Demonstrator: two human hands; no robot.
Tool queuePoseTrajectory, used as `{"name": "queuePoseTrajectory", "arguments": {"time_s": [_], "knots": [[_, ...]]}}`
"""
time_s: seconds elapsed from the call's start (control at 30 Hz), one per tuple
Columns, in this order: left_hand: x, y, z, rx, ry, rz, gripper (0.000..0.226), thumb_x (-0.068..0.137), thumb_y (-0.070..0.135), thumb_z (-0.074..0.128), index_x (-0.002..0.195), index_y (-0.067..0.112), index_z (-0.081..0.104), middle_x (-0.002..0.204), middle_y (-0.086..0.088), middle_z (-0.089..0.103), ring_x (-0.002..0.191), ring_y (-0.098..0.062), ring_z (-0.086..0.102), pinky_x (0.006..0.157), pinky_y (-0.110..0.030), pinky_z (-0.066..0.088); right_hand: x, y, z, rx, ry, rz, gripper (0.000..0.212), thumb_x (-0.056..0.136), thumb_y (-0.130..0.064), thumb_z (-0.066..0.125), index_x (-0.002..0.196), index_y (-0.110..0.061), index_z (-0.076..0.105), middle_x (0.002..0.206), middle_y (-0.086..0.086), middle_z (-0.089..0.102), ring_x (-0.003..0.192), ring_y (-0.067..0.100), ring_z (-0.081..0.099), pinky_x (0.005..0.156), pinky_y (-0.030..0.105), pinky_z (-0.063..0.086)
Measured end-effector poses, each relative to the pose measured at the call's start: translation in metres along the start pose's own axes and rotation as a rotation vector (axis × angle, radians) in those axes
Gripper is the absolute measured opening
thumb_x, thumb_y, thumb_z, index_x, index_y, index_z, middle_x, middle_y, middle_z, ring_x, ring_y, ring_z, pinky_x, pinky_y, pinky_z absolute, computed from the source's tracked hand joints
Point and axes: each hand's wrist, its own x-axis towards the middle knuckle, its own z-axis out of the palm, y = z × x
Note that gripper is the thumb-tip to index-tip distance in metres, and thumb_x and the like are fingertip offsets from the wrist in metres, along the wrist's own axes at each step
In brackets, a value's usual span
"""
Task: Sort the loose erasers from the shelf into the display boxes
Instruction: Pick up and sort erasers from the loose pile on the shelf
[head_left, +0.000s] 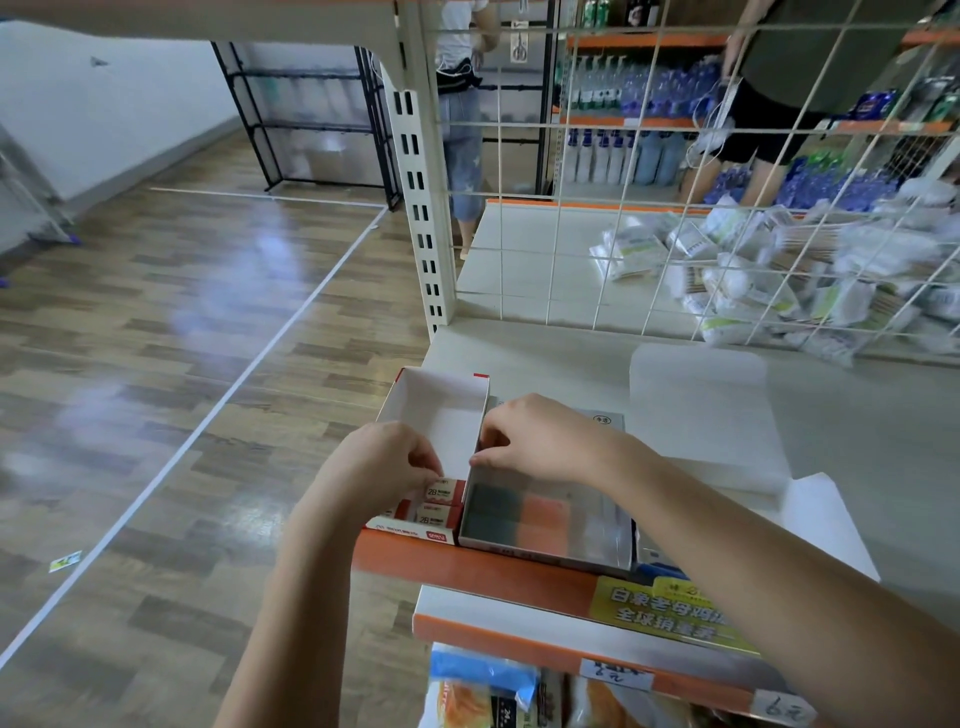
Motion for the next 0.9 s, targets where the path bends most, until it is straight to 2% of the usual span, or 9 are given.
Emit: {"name": "queuePoseTrajectory", "arguments": {"time_s": [0.17, 0.3, 0.4, 0.47, 0.53, 0.67, 0.8, 0.9], "knots": [[-0.001, 0.007, -0.006, 0.007, -0.036, 0.036, 0.018, 0.085, 0.023, 0.064, 0.101, 0.030, 0.066, 0.094, 0.016, 0.062, 0.076, 0.000, 0.057, 0.066, -0.016, 0.046, 0.001, 0.003, -0.001, -0.008, -0.002, -0.031, 0.034, 0.092, -0.038, 0.053, 0.109, -0.011, 0.063, 0.110, 0.006, 0.063, 0.098, 0.021, 0.057, 0.078, 0.030, 0.043], [0.005, 0.022, -0.024, 0.033, 0.149, 0.055, 0.015, 0.088, 0.027, 0.060, 0.102, 0.029, 0.064, 0.102, 0.010, 0.066, 0.085, -0.008, 0.058, 0.080, -0.028, 0.050, -0.002, 0.014, -0.016, -0.020, 0.091, -0.057, 0.029, 0.093, -0.034, 0.051, 0.110, -0.012, 0.061, 0.109, 0.006, 0.062, 0.095, 0.021, 0.056, 0.072, 0.027, 0.037], [0.018, 0.052, -0.036, 0.077, 0.278, 0.132, 0.023, 0.089, 0.037, 0.056, 0.110, 0.029, 0.061, 0.109, 0.006, 0.063, 0.095, -0.013, 0.058, 0.085, -0.034, 0.050, -0.012, 0.033, -0.034, 0.006, 0.218, -0.053, 0.027, 0.093, -0.031, 0.051, 0.112, -0.014, 0.060, 0.113, 0.005, 0.060, 0.100, 0.019, 0.054, 0.080, 0.028, 0.040], [0.029, 0.082, -0.039, 0.113, 0.319, 0.212, 0.031, 0.090, 0.041, 0.054, 0.117, 0.028, 0.057, 0.116, 0.001, 0.058, 0.105, -0.019, 0.055, 0.090, -0.036, 0.046, -0.022, 0.054, -0.048, 0.015, 0.313, -0.030, 0.027, 0.093, -0.029, 0.054, 0.116, -0.015, 0.059, 0.116, 0.003, 0.056, 0.106, 0.016, 0.051, 0.082, 0.023, 0.035], [0.041, 0.117, -0.035, 0.176, 0.323, 0.291, 0.038, 0.089, 0.044, 0.052, 0.123, 0.026, 0.053, 0.123, -0.003, 0.054, 0.113, -0.023, 0.050, 0.095, -0.039, 0.043, -0.035, 0.082, -0.060, -0.023, 0.379, 0.025, 0.029, 0.091, -0.027, 0.057, 0.118, -0.015, 0.058, 0.117, 0.005, 0.055, 0.110, 0.018, 0.049, 0.085, 0.023, 0.033], [0.061, 0.196, -0.018, 0.299, 0.266, 0.416, 0.047, 0.090, 0.045, 0.052, 0.131, 0.022, 0.046, 0.130, -0.007, 0.048, 0.121, -0.027, 0.042, 0.097, -0.041, 0.038, -0.082, 0.148, -0.078, -0.121, 0.434, 0.206, 0.035, 0.090, -0.029, 0.058, 0.122, -0.016, 0.054, 0.124, 0.007, 0.052, 0.119, 0.023, 0.043, 0.094, 0.031, 0.034], [0.072, 0.286, 0.012, 0.429, 0.217, 0.550, 0.051, 0.091, 0.049, 0.047, 0.133, 0.020, 0.042, 0.135, -0.007, 0.044, 0.126, -0.027, 0.038, 0.099, -0.043, 0.035, -0.157, 0.207, -0.078, -0.167, 0.481, 0.410, 0.041, 0.090, -0.029, 0.057, 0.128, -0.015, 0.050, 0.132, 0.010, 0.049, 0.122, 0.028, 0.043, 0.099, 0.036, 0.038], [0.068, 0.362, 0.042, 0.542, 0.194, 0.664, 0.052, 0.092, 0.052, 0.041, 0.135, 0.021, 0.041, 0.138, -0.007, 0.043, 0.127, -0.027, 0.038, 0.101, -0.046, 0.032, -0.221, 0.246, -0.071, -0.164, 0.468, 0.559, 0.046, 0.090, -0.030, 0.055, 0.134, -0.018, 0.045, 0.138, 0.008, 0.045, 0.129, 0.026, 0.038, 0.105, 0.038, 0.034]]}}
